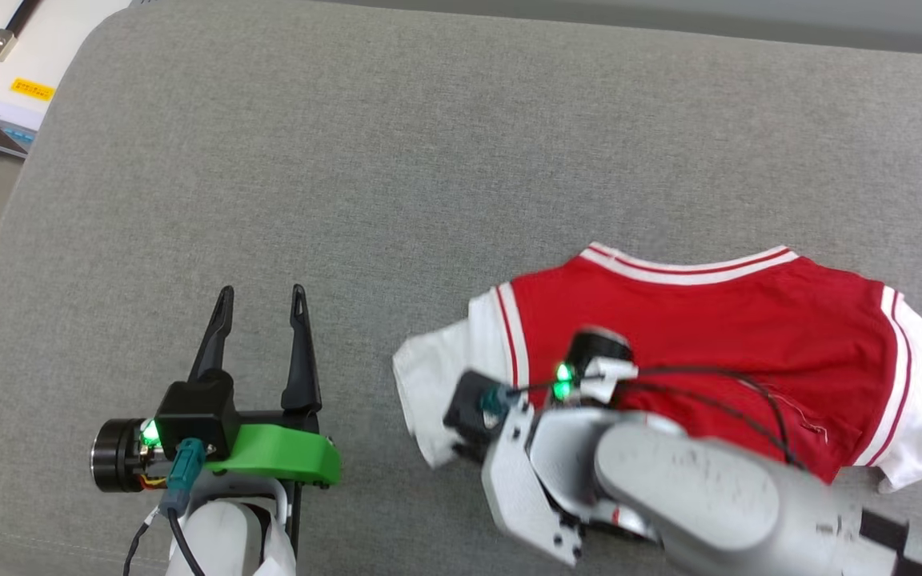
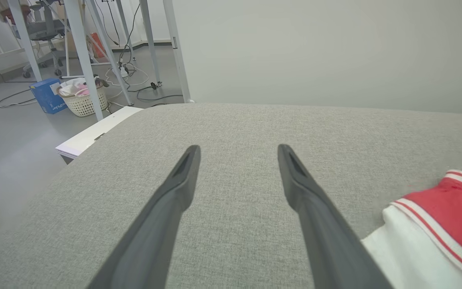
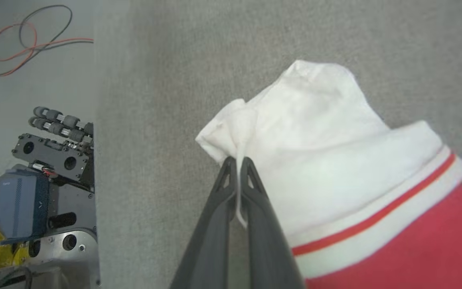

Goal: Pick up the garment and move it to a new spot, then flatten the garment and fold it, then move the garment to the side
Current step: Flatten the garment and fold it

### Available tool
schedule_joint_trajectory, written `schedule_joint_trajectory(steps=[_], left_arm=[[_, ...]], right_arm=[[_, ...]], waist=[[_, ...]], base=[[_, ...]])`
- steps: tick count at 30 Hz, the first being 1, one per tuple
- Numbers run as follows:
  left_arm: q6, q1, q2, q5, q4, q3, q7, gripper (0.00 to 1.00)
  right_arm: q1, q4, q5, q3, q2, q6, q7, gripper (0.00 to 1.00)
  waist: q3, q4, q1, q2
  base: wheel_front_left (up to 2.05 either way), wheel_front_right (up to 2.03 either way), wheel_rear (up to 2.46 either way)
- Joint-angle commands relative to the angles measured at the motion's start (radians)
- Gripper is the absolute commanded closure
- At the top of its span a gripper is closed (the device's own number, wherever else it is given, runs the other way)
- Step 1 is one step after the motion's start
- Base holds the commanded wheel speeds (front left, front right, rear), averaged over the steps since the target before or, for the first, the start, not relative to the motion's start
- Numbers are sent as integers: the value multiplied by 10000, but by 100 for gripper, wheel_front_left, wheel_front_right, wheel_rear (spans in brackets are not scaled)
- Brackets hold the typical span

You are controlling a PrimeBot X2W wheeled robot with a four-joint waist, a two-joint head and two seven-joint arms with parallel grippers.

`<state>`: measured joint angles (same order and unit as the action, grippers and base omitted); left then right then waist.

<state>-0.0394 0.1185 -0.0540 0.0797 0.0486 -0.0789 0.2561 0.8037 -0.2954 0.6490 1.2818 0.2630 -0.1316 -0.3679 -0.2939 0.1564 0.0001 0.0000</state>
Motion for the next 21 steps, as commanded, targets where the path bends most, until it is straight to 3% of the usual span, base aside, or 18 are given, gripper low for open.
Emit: schedule_joint_trajectory(steps=[1,6,7,8,15,21], left_arm=[[0,-68,38,-74,23,64,57,0],[-9,-86,38,-78,75,153,57,0],[-15,-110,38,-83,89,192,57,0],[-12,-128,38,-89,106,214,57,0],[45,-311,38,-204,195,373,57,0],[107,-662,35,-359,85,600,57,0]], right_arm=[[-368,125,-144,-19,135,9,-356,100],[-1071,375,-248,-17,442,9,-848,100],[-1047,349,-178,-17,474,9,-683,53],[-989,328,-145,-17,492,9,-493,0],[-559,362,293,-48,755,9,1996,0],[-979,666,555,-1342,1275,9,4075,0]], waist=[[-3,-3,-1,0],[23,-81,-1,0],[62,-135,-1,0],[95,-165,-1,0],[677,-358,-1,0],[1247,-641,-1,0]], base=[[0,0,0],[0,0,0],[0,0,0],[0,0,0],[0,0,0],[0,0,0]])
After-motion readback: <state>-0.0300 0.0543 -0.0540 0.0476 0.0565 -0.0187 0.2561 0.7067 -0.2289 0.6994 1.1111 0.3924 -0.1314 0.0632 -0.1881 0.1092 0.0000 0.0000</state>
